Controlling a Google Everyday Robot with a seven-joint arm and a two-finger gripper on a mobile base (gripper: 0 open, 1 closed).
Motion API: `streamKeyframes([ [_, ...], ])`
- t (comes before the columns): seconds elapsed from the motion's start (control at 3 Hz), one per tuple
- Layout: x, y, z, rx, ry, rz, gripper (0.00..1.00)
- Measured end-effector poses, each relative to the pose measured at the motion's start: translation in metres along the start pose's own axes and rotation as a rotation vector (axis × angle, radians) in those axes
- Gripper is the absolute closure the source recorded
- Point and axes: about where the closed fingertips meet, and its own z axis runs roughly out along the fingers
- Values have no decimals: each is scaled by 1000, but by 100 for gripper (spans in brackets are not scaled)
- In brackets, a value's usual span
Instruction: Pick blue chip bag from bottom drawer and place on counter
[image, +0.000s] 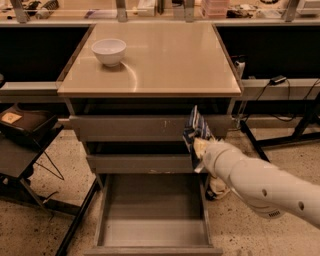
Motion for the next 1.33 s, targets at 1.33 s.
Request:
streamKeyframes([
  [1.33, -143, 36, -42, 83, -196, -14, 100],
])
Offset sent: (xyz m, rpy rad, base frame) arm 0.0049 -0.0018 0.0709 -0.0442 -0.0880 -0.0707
